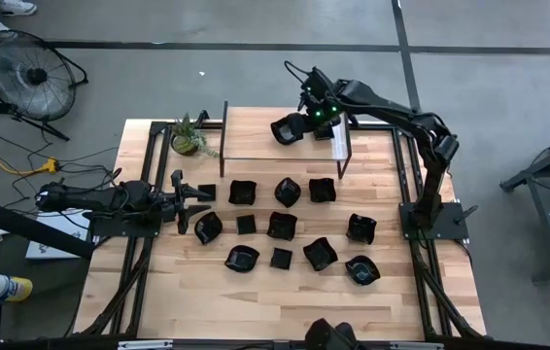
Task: Pick & Place Mini shaped plates
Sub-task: Put the black leaf-shaped plate on the shelf, then put the black distorted square plate on the shelf
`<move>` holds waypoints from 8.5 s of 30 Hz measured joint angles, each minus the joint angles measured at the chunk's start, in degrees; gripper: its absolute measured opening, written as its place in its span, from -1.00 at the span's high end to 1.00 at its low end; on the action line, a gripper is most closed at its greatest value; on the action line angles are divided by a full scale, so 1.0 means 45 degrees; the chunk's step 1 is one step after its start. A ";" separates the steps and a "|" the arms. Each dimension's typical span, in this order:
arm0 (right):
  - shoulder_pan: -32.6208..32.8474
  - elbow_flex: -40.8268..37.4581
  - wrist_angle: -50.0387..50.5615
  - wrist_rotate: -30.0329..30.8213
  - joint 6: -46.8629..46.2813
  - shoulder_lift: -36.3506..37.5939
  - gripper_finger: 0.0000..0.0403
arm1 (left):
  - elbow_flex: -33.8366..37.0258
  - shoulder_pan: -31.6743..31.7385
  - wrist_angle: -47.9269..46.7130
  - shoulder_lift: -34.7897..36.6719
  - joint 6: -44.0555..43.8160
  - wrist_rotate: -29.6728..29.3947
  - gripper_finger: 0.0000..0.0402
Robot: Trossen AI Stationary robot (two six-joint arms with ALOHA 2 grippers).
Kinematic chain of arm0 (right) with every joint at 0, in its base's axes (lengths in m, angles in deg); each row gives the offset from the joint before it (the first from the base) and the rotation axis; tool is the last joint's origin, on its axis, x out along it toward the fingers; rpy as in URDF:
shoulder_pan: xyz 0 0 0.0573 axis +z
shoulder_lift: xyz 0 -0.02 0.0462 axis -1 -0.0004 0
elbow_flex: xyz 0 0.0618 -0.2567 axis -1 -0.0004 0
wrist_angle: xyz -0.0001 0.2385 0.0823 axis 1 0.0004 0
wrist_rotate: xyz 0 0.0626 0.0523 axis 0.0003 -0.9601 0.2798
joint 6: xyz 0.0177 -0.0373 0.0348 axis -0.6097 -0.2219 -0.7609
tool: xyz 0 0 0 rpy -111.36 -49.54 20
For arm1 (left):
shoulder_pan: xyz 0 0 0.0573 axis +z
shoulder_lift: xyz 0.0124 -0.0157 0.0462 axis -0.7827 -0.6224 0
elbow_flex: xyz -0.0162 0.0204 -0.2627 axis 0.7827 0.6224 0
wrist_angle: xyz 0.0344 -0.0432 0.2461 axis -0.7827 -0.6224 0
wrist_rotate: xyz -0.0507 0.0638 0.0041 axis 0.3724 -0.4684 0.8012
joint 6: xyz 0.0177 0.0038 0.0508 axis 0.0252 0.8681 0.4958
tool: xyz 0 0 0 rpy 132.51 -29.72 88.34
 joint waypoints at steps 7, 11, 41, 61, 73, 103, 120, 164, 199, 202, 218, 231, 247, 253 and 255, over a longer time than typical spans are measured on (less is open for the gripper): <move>-0.0085 -0.0782 -0.0479 -0.0264 -0.0017 -0.0005 0.94 | -0.0001 -0.0004 0.0004 0.0004 0.0000 0.0000 0.23; -0.0152 -0.0784 -0.0850 -0.0312 0.0036 0.0014 0.89 | -0.0005 -0.0004 0.0004 0.0000 0.0000 0.0000 0.23; -0.0935 0.2616 0.3316 -0.0388 0.3166 0.0131 0.39 | 0.0000 0.0000 0.0000 0.0000 0.0000 0.0000 0.23; -0.0154 0.3110 0.8416 0.4066 0.4795 0.2082 0.40 | 0.0000 -0.0002 0.0000 0.0005 0.0000 0.0000 0.23; 0.2679 -0.4192 0.4677 0.5240 0.2300 0.7657 0.40 | -0.0001 -0.0004 0.0000 0.0004 0.0000 0.0001 0.23; 0.6870 -1.4510 0.1292 0.2115 0.0096 1.3182 0.40 | 0.0000 0.0001 0.0000 0.0005 0.0000 0.0003 0.23; 0.7137 -1.5319 -0.0930 0.2026 0.1570 1.3150 0.40 | -0.0002 -0.0004 0.0000 0.0002 0.0000 0.0002 0.23; 0.8255 -1.5319 -0.1995 0.2651 0.1580 0.9049 0.62 | 0.0000 0.0000 0.0000 0.0005 0.0000 -0.0019 0.23; 0.8313 -1.3131 -0.1120 0.4455 0.2476 0.9054 1.00 | -0.0005 -0.0004 0.0000 0.0005 0.0000 -0.0024 0.23; 0.8580 -1.3129 -0.1032 0.4454 0.2370 0.9054 1.00 | -0.0001 -0.0001 0.0007 0.0005 0.0000 -0.0024 0.23; 1.0552 -1.3129 -0.0770 0.5041 0.0862 0.9054 1.00 | 0.0000 -0.0004 0.0205 0.0000 -0.0039 0.0315 0.23; 1.1701 -1.1436 -0.1286 0.9192 0.1485 0.9054 1.00 | 0.0000 -0.0004 0.0714 0.0000 -0.0667 0.0074 0.23; 1.1810 -1.0992 -1.1691 1.7130 0.9565 0.7230 1.00 | 0.0000 -0.0003 0.3249 -0.0005 0.1199 -0.1253 0.23; 1.0928 -1.0992 -1.6804 1.7541 1.2625 0.5030 1.00 | 0.0000 -0.0003 0.4101 -0.0005 0.2020 -0.1286 0.23; 1.0633 -1.0992 -1.9042 1.7335 1.3930 0.4291 1.00 | 0.0000 -0.0001 0.4175 -0.0005 0.2021 -0.1355 0.23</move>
